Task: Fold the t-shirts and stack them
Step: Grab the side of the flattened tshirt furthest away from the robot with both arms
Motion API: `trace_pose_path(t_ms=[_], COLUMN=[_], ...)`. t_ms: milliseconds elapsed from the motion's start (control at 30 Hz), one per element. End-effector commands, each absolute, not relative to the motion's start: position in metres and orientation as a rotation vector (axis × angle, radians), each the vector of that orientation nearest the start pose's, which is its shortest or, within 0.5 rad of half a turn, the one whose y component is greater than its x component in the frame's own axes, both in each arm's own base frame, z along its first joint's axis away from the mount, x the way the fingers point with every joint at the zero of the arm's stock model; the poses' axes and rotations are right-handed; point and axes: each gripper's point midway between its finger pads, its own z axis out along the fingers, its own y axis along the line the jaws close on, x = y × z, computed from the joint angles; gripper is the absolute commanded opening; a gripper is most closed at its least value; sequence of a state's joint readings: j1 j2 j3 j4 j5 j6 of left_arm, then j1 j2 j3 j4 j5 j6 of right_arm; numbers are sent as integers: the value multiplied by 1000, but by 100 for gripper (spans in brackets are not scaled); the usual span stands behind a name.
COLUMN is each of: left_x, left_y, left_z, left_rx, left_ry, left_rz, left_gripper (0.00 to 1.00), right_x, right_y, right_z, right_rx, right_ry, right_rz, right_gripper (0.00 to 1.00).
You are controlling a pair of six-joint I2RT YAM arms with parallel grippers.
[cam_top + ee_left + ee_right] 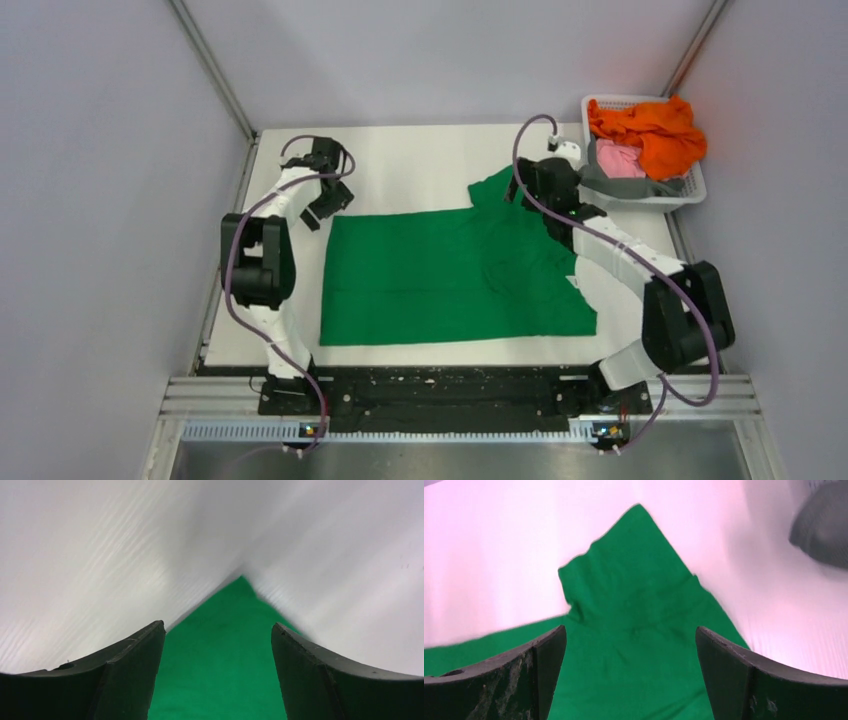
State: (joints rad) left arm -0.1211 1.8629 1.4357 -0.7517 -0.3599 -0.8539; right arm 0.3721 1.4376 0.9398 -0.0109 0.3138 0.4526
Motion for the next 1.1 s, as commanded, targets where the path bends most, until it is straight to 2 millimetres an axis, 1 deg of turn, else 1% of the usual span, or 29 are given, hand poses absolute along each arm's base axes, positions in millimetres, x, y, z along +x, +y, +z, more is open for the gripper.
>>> trace_pose_path(t_ms=[0,67,167,233,300,400,433,467,533,633,767,867,933,1067], left_x=[453,463,473,476,475,478,478,477,471,461,439,425,419,411], left_y=[-6,-4,-1,-2,-1,-11,-13,-14,-14,-15,-22,-26,-28,-31], left_z=[81,75,70,63,53,38,31,28,19,11,1,1,3,9], left_rx=[-1016,-1031,-1046,-1056,-1092,-1097,-1102,-1110,-1126,-1147,-1162,-1148,-1128,-1103], left_ry=[2409,2419,2410,2415,2429,2489,2513,2523,2548,2577,2631,2651,2658,2664], left_rz=[172,164,181,185,207,166,165,167,190,210,214,241,258,277], left_gripper=[82,80,77,76,76,73,72,71,68,62,48,35,33,33], right_x=[461,476,499,513,526,543,549,553,562,572,584,595,602,612], right_y=[129,130,135,138,140,144,145,146,146,145,148,150,151,155], right_z=[182,176,168,162,154,140,132,127,122,116,112,110,110,103], right_rx=[180,178,155,152,146,124,117,111,102,96,96,96,96,101], right_ry=[1985,2001,2009,2017,2024,2034,2045,2047,2044,2041,2020,2009,2007,2017], right_rz=[148,115,107,99,77,57,45,35,9,-24,-25,-35,-38,-40], right_gripper=[99,99,99,99,99,99,99,99,99,99,99,99,99,99])
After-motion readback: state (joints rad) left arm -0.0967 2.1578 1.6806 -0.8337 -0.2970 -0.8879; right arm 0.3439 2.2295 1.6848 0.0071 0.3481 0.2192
